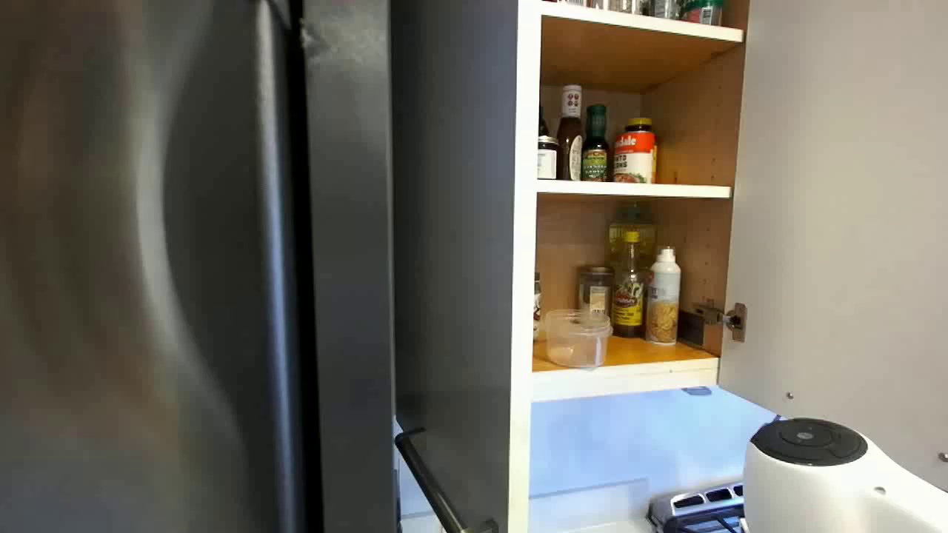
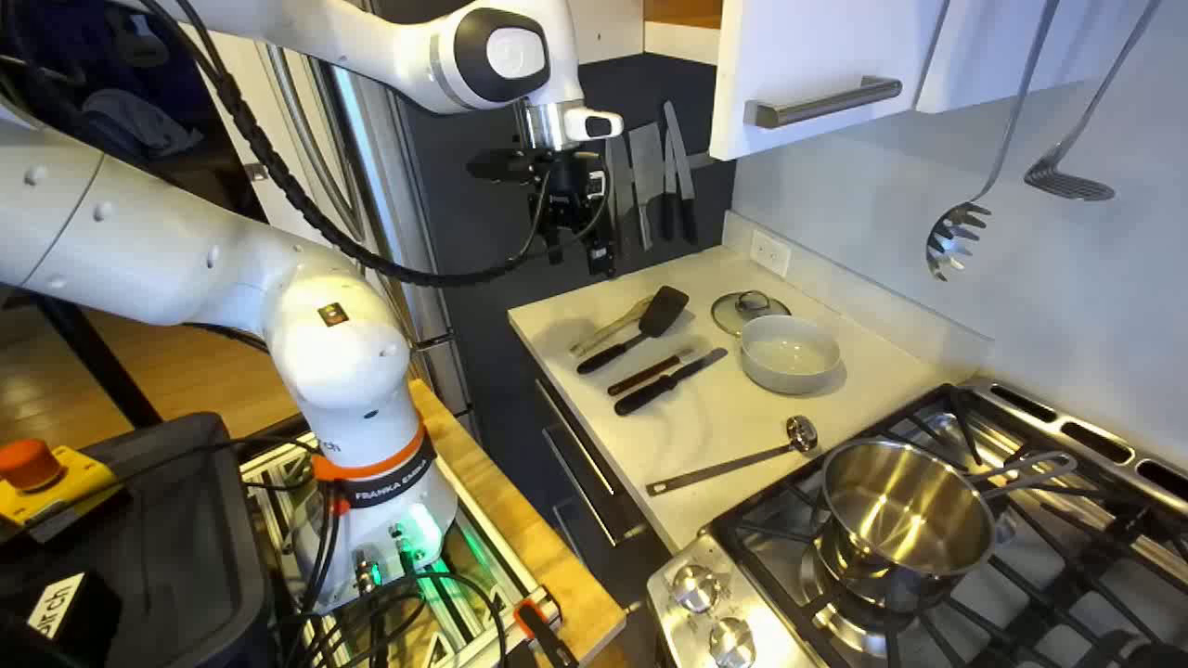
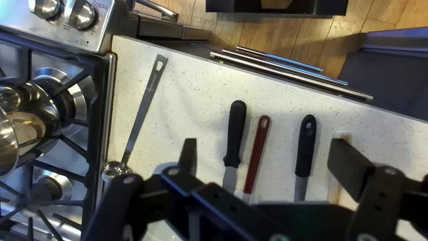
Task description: Remove the clear bowl from the bottom shelf and put it on the second last shelf of the top wall cabinet
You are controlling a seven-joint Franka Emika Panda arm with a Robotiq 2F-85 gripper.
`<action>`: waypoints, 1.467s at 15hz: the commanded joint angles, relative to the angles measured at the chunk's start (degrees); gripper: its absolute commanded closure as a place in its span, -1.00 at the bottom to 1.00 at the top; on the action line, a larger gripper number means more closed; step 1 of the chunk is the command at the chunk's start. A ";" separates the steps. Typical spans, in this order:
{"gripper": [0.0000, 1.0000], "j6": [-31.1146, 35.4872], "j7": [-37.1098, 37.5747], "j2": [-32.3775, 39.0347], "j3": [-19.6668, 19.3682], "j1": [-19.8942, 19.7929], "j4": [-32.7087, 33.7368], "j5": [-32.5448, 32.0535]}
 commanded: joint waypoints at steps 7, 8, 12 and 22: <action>-1.00 0.83 1.22 0.37 -0.99 1.09 0.71 0.91; -1.00 1.62 2.50 0.99 -1.94 1.86 2.13 4.63; -1.00 0.23 9.85 4.60 -1.24 1.21 9.36 12.77; -1.00 1.17 18.15 6.70 -0.60 0.20 16.91 19.81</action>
